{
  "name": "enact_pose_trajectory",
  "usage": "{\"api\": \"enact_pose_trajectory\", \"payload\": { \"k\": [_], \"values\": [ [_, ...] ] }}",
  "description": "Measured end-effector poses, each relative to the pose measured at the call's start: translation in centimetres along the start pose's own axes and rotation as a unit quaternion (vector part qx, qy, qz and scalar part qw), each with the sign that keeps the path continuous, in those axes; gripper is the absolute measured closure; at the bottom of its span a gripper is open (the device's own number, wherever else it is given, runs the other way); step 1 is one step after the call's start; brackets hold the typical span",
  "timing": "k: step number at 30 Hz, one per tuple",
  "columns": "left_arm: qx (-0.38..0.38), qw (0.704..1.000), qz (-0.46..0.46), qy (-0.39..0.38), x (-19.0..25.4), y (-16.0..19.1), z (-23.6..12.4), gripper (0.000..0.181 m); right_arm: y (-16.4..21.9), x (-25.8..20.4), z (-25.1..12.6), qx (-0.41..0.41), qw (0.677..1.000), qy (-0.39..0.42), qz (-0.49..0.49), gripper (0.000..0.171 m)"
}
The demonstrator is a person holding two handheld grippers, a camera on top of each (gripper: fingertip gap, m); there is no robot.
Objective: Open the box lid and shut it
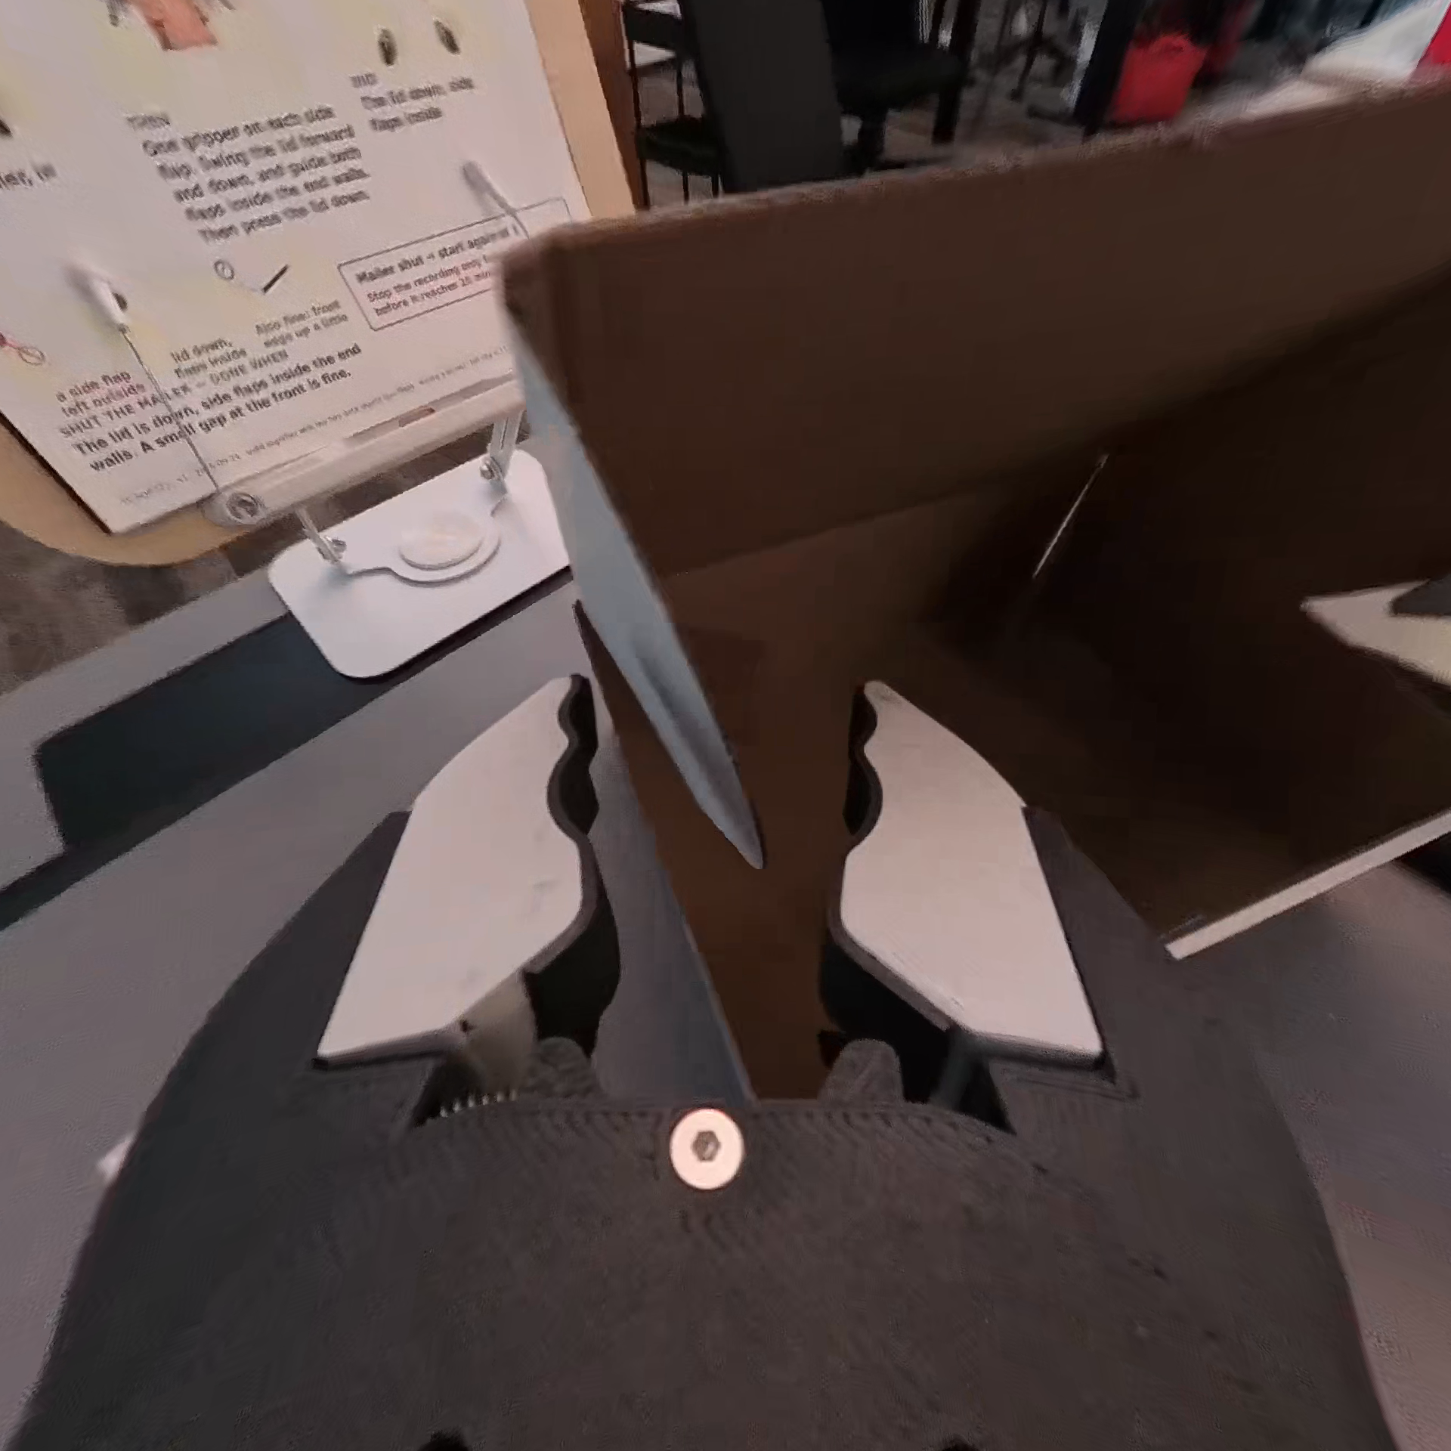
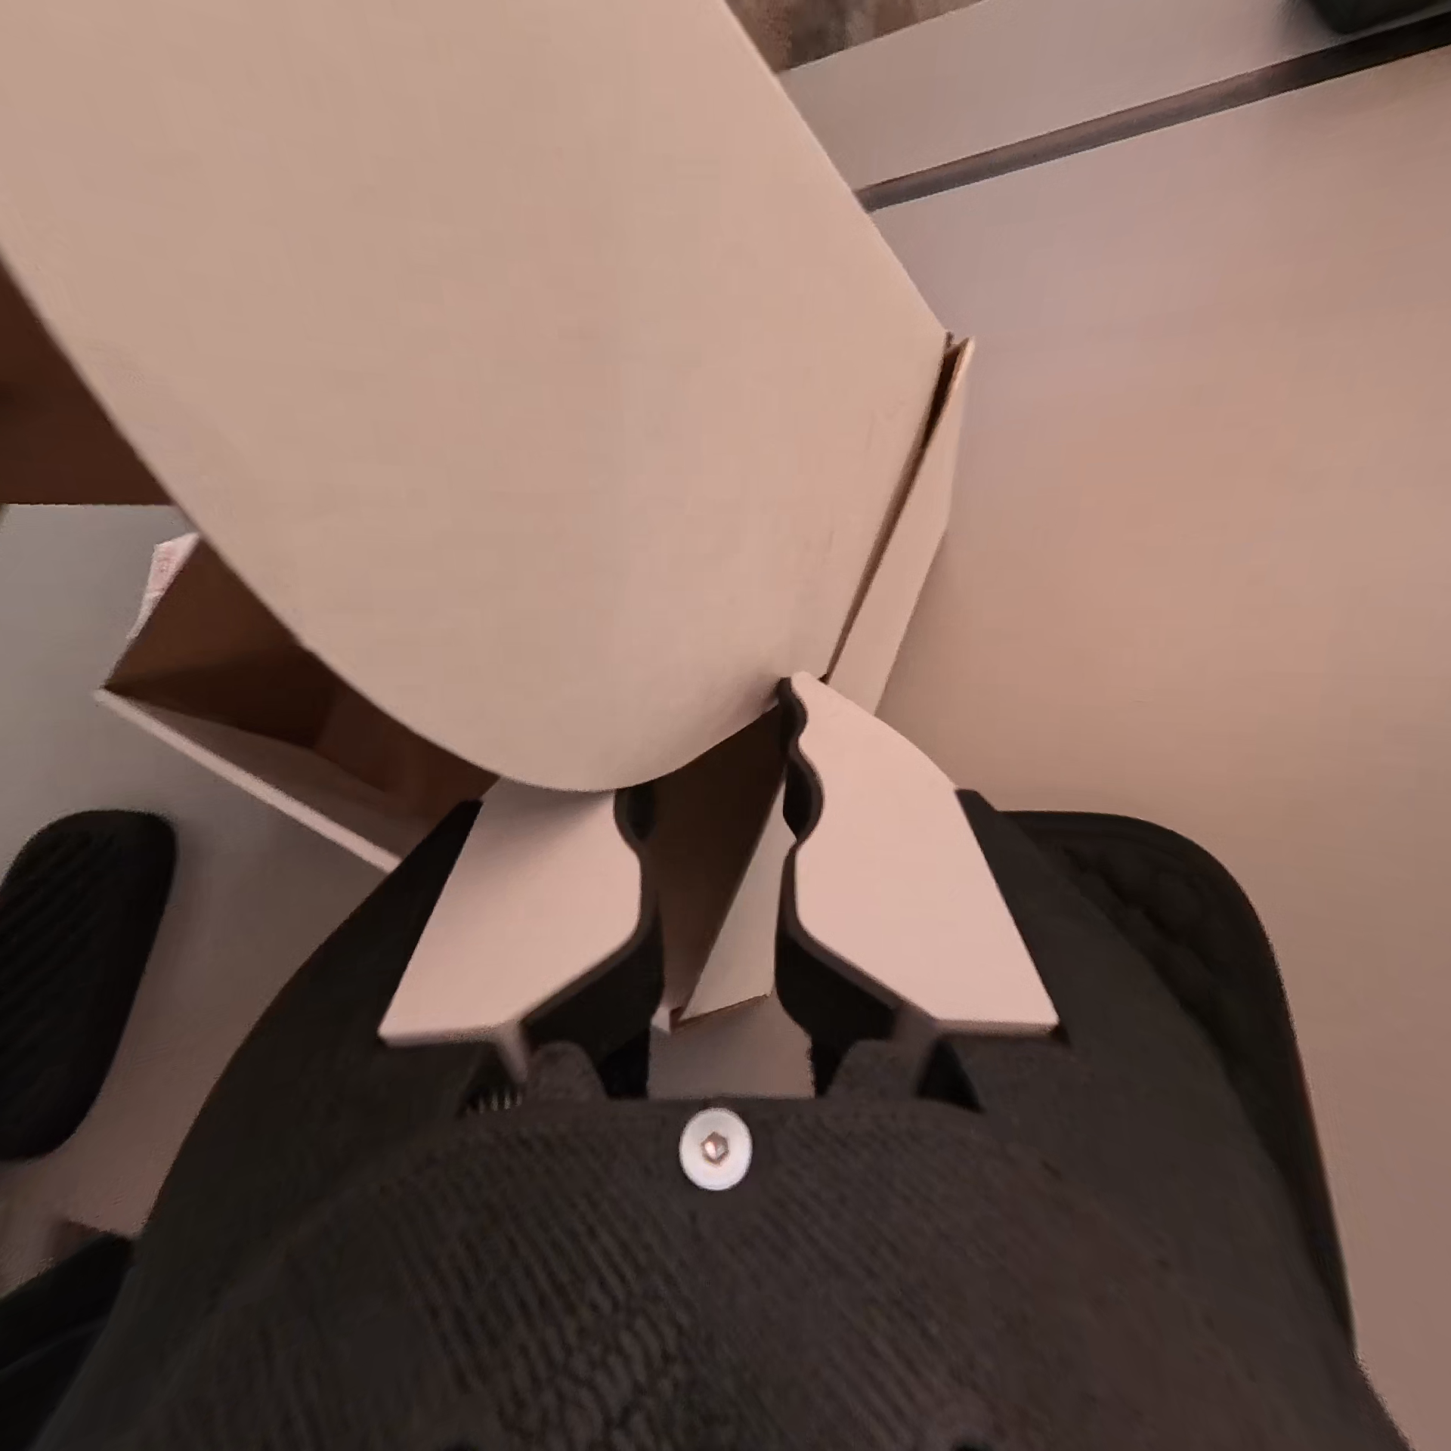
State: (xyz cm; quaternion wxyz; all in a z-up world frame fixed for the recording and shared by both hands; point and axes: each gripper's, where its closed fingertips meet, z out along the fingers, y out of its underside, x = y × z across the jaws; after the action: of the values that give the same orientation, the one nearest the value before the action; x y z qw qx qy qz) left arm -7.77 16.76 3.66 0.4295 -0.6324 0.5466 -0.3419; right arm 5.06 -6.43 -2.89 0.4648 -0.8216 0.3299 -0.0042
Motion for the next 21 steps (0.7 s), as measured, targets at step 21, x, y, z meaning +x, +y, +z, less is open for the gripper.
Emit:
{"api": "enact_pose_trajectory", "payload": {
  "k": [21],
  "values": [
    [-0.035,0.995,-0.057,0.075,-1.2,1.7,1.8,0.144,-1.0,-0.4,-5.9,0.004,0.996,0.059,-0.061,0.112]
  ]
}}
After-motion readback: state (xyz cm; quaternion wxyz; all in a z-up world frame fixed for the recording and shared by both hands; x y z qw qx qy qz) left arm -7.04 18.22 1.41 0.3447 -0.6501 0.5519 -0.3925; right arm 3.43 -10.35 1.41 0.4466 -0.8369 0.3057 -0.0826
